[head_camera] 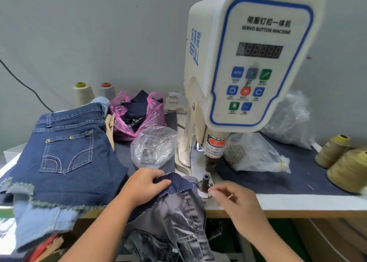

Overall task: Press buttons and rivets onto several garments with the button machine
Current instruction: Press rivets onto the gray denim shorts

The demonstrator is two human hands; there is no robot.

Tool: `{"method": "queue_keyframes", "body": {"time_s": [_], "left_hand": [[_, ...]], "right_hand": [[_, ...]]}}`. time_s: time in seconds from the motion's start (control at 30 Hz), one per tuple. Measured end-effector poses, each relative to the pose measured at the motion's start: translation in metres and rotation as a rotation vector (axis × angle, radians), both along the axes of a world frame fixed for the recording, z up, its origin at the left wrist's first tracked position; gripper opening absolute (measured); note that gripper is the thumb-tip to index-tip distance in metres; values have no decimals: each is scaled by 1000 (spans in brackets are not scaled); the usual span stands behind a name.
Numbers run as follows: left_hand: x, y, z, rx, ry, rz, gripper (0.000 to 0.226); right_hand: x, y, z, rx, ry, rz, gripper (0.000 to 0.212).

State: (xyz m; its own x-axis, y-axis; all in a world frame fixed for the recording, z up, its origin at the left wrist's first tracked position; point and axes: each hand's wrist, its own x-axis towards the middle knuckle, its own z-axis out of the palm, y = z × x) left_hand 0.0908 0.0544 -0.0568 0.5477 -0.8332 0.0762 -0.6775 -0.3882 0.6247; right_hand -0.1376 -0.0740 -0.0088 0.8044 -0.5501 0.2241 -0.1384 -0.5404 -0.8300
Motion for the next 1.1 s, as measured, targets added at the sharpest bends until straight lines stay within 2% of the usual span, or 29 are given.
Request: {"method": "queue_keyframes", "body": {"time_s": [0.1,0.23,0.47,0.77,0.87,1.1], "left_hand": [[-2,0,1,1,-2,3,36],[-3,1,2,7,-6,2,36],[-3,0,4,1,11,11,34],[-4,0,4,-16,3,4,37],[-4,0,4,-23,8,-1,36],[-3,1,3,-15,20,-19,32]], "right_hand": [[11,-14,0,-43,-60,-32,25],[26,-23,-6,-176,-89,-55,8],[32,-28,-2,-479,-27,-64,9],[31,-30,-3,-577,35,-37,11],[29,-30,-7,-533,-18,-45,8],[23,-23,-17,-185,-166,-95,18]]}}
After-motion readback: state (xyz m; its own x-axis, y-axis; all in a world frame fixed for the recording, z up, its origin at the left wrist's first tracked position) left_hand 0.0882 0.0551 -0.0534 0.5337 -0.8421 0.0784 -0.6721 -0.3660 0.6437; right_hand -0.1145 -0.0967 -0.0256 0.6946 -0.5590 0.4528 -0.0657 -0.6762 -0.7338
